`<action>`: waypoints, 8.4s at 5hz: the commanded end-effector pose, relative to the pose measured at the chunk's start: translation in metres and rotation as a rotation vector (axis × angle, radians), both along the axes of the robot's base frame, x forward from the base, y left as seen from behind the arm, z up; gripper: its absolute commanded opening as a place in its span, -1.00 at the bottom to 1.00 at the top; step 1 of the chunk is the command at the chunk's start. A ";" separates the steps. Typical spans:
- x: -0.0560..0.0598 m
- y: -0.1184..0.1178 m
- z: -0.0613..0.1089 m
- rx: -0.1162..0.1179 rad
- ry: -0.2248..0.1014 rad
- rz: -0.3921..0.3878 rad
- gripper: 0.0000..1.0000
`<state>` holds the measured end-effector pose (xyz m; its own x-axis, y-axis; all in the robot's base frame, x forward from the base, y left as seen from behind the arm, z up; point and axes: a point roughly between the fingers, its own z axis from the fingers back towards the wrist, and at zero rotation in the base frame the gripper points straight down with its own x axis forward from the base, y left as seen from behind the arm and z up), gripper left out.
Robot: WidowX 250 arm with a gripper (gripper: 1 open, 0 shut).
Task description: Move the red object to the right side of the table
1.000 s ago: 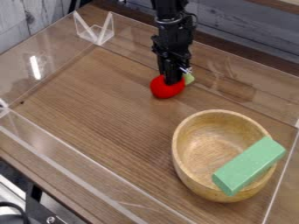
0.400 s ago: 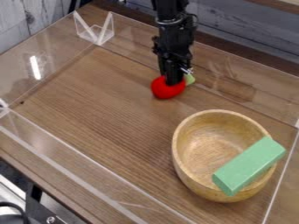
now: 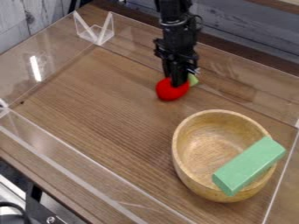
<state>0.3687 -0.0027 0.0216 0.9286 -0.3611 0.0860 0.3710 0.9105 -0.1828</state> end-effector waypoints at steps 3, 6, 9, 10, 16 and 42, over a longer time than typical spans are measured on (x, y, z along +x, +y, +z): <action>-0.019 -0.037 -0.026 -0.023 0.135 -0.030 1.00; -0.025 -0.063 -0.020 -0.032 0.205 0.045 1.00; -0.033 -0.046 0.019 -0.030 0.131 -0.044 1.00; -0.043 -0.037 0.038 -0.031 0.079 -0.065 1.00; -0.032 0.032 0.132 0.030 -0.130 0.118 1.00; -0.014 0.174 0.073 0.186 -0.136 0.506 -1.00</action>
<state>0.3478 0.1672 0.0694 0.9851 0.1166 0.1262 -0.1164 0.9932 -0.0089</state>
